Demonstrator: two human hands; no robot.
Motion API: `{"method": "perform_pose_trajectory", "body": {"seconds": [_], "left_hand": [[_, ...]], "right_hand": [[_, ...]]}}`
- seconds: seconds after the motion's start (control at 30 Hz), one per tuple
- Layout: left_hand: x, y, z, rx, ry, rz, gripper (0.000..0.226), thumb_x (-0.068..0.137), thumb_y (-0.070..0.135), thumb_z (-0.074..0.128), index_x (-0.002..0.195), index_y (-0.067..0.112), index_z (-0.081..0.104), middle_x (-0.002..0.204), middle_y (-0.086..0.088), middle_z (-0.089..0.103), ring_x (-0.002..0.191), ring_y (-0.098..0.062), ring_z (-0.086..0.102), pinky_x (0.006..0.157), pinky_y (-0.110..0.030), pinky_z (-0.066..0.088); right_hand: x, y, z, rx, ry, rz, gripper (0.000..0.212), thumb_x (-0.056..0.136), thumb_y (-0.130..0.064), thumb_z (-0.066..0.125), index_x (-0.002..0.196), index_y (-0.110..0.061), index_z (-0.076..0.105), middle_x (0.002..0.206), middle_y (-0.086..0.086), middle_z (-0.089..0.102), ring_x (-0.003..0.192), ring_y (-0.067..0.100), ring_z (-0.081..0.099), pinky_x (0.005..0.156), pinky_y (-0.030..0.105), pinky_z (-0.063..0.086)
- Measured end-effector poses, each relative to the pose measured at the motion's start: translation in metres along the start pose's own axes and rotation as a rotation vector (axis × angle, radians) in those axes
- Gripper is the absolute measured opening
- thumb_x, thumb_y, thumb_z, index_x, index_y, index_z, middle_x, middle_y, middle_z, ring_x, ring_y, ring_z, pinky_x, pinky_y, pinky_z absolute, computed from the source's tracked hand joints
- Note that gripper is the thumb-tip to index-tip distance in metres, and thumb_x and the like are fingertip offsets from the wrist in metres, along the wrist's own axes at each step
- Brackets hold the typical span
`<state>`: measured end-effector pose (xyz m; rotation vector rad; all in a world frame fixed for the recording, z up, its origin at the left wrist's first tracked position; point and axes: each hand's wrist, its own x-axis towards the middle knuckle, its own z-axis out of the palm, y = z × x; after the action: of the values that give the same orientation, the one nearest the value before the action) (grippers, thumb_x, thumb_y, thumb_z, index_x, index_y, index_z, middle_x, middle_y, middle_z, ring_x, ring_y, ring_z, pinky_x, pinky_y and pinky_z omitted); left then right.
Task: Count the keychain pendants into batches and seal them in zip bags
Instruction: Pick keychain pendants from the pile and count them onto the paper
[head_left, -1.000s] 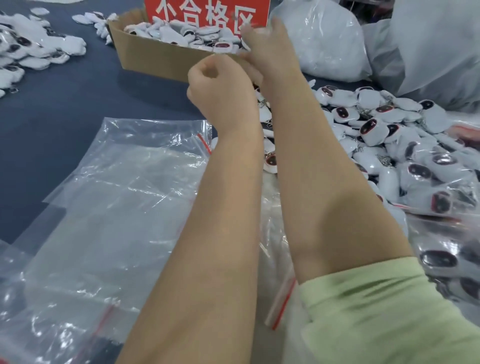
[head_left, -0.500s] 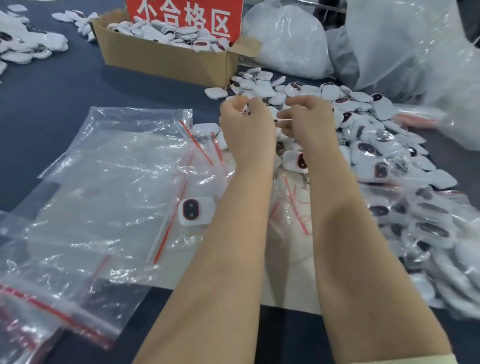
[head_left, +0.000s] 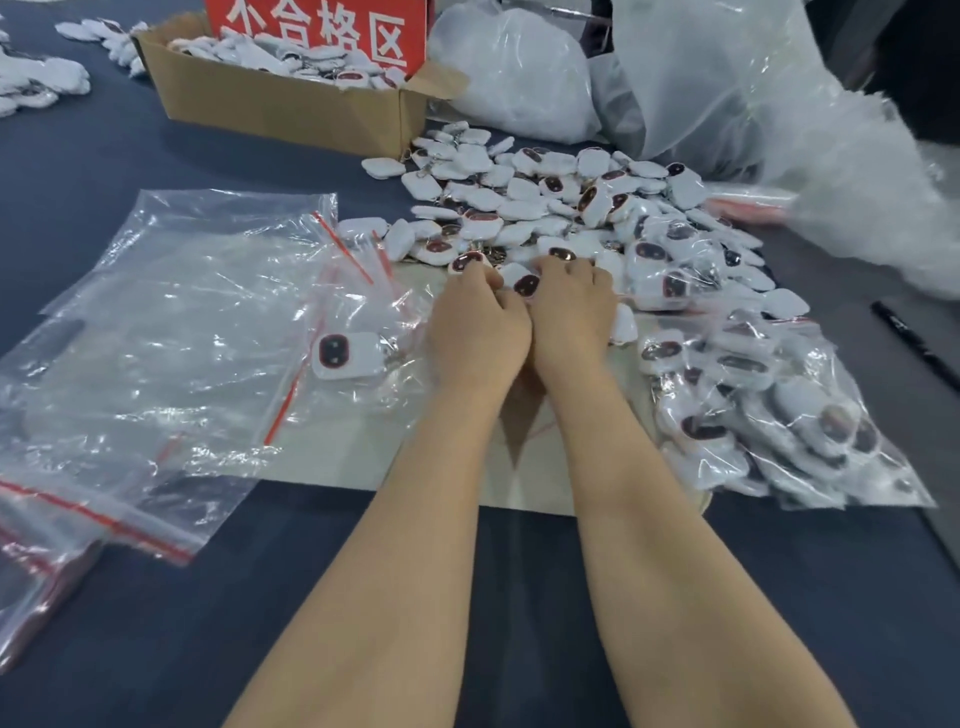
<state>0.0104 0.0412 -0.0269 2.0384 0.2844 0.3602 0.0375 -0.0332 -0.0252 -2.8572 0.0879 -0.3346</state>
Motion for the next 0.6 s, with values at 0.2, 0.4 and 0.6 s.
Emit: {"method": "perform_pose_trajectory", "body": {"seconds": [0.2,0.4,0.6], "left_hand": [[0.003,0.006,-0.006,0.005,-0.096,-0.035,0.022,0.089,0.021,0.048,0.108,0.016,0.058,0.106,0.000,0.062,0.102,-0.022,0.057,0.089,-0.035,0.046],[0.008,0.007,-0.024,0.506,-0.060,0.029,0.035,0.090,0.035,0.050,0.119,0.017,0.054,0.123,-0.009,0.054,0.119,-0.033,0.046,0.095,-0.042,0.033],[-0.002,0.001,-0.012,0.614,-0.236,0.003,0.050,0.083,0.052,0.058,0.118,0.017,0.049,0.128,-0.011,0.041,0.122,-0.035,0.037,0.100,-0.045,0.028]], "right_hand": [[0.007,-0.003,0.006,0.061,0.004,0.096,0.035,0.100,-0.016,0.035,0.133,-0.010,0.045,0.142,0.013,0.045,0.138,0.027,0.029,0.117,0.043,0.011],[0.005,-0.002,0.003,0.460,0.196,0.043,0.037,0.089,-0.009,0.056,0.125,-0.017,0.051,0.127,0.009,0.050,0.108,0.018,0.049,0.095,0.022,0.035],[0.009,-0.004,-0.009,1.226,0.292,0.214,0.031,0.092,-0.005,0.055,0.124,-0.008,0.052,0.114,0.007,0.059,0.101,0.019,0.061,0.090,0.031,0.052]]}}
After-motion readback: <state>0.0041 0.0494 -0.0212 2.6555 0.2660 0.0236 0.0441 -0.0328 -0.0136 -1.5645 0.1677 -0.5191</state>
